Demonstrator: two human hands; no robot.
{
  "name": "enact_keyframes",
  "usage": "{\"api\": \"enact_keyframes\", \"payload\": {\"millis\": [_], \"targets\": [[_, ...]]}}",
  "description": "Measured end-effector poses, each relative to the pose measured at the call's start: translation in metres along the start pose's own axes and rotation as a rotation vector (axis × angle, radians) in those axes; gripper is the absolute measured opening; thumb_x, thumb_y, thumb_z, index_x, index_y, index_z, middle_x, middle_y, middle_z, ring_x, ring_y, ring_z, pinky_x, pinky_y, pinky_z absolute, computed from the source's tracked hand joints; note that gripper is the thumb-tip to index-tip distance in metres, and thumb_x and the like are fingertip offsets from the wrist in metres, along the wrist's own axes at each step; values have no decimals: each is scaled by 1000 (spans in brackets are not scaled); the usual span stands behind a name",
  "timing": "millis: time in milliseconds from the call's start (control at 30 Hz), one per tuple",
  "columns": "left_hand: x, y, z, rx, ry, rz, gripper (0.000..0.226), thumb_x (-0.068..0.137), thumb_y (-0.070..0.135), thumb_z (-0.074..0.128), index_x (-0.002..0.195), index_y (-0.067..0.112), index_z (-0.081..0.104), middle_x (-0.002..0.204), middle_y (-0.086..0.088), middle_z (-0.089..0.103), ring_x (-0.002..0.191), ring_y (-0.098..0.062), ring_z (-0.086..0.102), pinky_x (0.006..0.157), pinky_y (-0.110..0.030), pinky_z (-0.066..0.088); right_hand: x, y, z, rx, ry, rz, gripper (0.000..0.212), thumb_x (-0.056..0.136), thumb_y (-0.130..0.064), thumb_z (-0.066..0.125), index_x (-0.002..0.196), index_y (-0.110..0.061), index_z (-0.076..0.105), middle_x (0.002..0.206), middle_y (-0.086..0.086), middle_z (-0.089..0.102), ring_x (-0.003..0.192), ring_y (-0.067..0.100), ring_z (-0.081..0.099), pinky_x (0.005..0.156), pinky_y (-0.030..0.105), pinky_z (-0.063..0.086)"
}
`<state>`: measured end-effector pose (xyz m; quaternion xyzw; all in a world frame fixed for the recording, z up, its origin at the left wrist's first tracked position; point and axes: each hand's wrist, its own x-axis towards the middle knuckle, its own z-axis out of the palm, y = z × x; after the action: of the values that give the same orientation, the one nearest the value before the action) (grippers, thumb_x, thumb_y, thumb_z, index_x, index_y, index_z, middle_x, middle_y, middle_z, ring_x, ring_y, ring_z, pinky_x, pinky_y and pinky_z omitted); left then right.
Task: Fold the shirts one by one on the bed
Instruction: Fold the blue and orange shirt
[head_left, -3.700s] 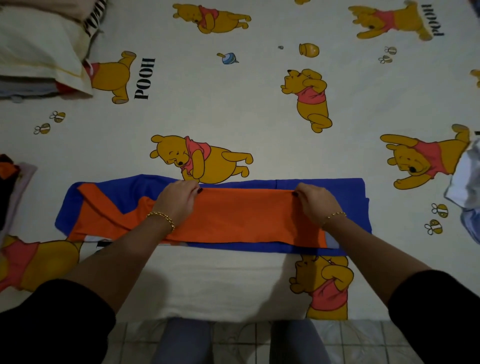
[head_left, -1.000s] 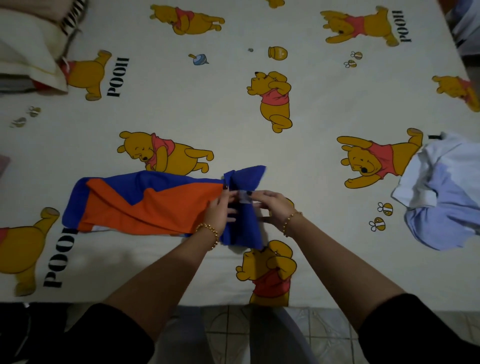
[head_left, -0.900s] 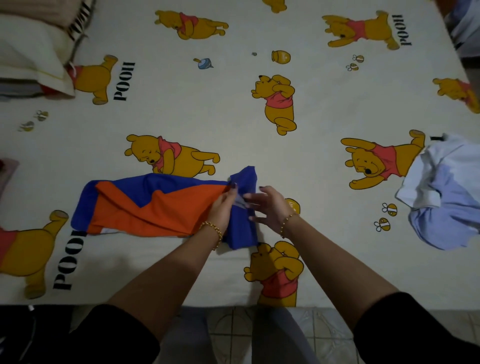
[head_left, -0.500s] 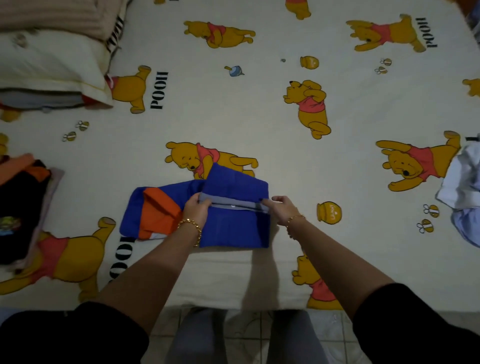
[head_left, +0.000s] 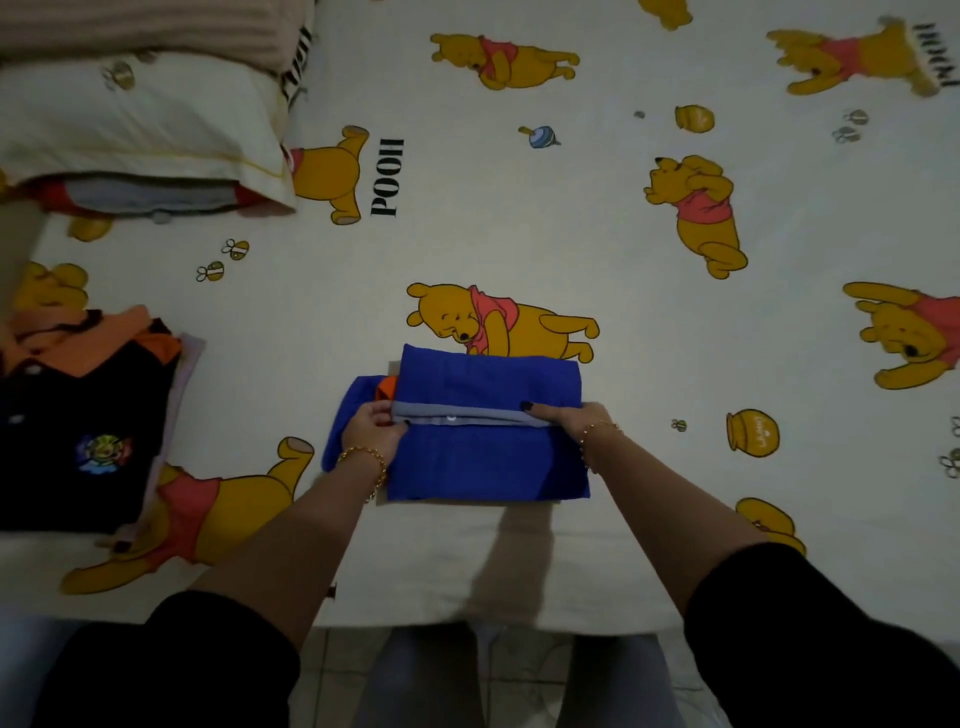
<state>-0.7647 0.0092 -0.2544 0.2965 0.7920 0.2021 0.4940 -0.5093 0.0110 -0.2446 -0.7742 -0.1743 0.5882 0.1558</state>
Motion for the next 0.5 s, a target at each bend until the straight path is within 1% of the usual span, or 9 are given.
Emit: {"api": "enact_keyframes", "payload": {"millis": [67,133,200,233,267,333,367,433,500], "targets": [[-2,7,0,-24,-12,-8,35,84,2,63,118,9,55,95,-4,57,108,-29,55,99,-40,45,-8,-13,-5,26,-7,-58,64,66,-37,84,112,-6,54,113,11,58,96,28,54,78,39,47],[-3,19,3,-55,-17,18,31,83,1,63,113,8,58,84,0,55,102,-30,57,92,-38,49,-18,-32,-14,11,18,-157,54,66,-33,85,105,-8,59,106,9,61,90,26,56,73,36,47],[-8,38,9,-92,-16,57,27,84,4,63,110,9,59,85,-2,57,91,-26,58,78,-33,50,-28,-55,-28,-51,60,-296,47,66,-30,84,102,-9,62,101,7,63,88,24,57,73,35,48],[-13,49,12,-107,-31,75,25,84,6,63,108,12,60,90,-3,60,89,-23,57,76,-31,48,-33,-68,-37,-96,87,-377,43,67,-28,84,100,-9,63,98,6,63,87,24,57,72,33,47],[-16,61,16,-129,-50,96,22,84,7,64,104,15,60,94,-4,62,90,-21,58,77,-30,49,-40,-82,-47,-155,122,-463,37,68,-26,83,97,-11,64,95,5,62,87,23,57,71,31,45],[-24,87,26,-185,-91,157,17,83,9,66,96,19,60,96,-3,64,94,-20,61,83,-33,51,-55,-109,-65,-296,201,-639,29,71,-24,80,93,-14,65,89,3,62,84,21,56,69,29,42],[-30,103,32,-196,-106,194,17,84,9,65,95,20,61,94,-3,64,92,-19,62,83,-34,52,-63,-123,-75,-366,243,-732,27,71,-23,78,94,-14,66,87,3,63,82,19,56,69,28,42],[-41,129,41,-216,-115,240,15,86,11,63,99,18,61,90,-3,62,80,-14,60,73,-31,51,-75,-146,-87,-483,330,-911,26,72,-21,75,96,-15,69,85,4,66,78,19,56,67,28,41],[-50,154,51,-251,-109,265,14,90,17,60,104,17,63,84,-1,60,71,-10,56,67,-29,51,-82,-165,-99,-614,414,-1062,23,75,-20,72,97,-16,68,88,6,68,80,22,58,67,29,43]]}}
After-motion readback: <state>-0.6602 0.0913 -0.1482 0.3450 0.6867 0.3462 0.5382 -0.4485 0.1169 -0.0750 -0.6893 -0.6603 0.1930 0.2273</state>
